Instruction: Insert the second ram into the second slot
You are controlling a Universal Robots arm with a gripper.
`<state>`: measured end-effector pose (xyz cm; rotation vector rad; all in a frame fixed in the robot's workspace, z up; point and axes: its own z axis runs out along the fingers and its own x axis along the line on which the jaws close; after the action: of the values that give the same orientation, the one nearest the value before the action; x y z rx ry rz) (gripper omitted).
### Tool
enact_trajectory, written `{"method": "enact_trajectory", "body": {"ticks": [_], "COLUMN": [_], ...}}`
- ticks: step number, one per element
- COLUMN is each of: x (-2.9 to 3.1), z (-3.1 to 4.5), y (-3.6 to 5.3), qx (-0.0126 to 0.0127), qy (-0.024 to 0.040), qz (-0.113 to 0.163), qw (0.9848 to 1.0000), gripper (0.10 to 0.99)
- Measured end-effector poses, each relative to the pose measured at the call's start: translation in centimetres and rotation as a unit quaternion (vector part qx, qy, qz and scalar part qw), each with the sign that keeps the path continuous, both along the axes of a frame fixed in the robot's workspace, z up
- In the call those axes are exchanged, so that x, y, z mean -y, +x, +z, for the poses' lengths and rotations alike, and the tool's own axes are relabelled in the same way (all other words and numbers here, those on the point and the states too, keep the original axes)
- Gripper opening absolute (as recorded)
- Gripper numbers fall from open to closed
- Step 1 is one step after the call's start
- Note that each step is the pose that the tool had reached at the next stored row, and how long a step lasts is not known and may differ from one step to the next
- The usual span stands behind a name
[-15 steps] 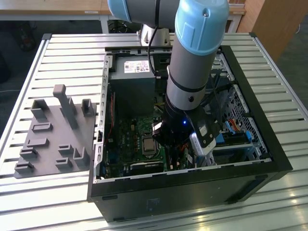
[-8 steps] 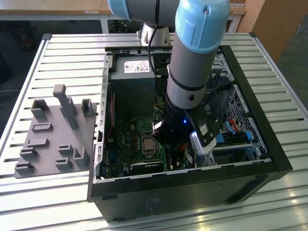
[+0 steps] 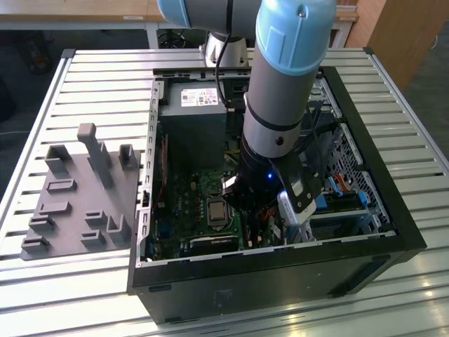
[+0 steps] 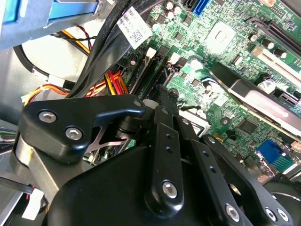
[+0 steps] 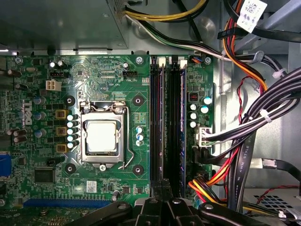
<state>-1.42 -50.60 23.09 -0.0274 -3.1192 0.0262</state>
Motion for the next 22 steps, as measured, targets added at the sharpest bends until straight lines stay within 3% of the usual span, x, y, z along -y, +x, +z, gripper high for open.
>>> {"method": "enact_trajectory", "body": {"ticks": [17,22], "x": [0.00,0.00], "z": [0.12,-0.39], "y": [0.00,0.00], "qx": [0.0000,0.0000], "qy": [-0.0001,0.0000], "qz": [0.000,0.000], "qw": [1.0000,1.0000], "gripper": [0.106,0.106]}}
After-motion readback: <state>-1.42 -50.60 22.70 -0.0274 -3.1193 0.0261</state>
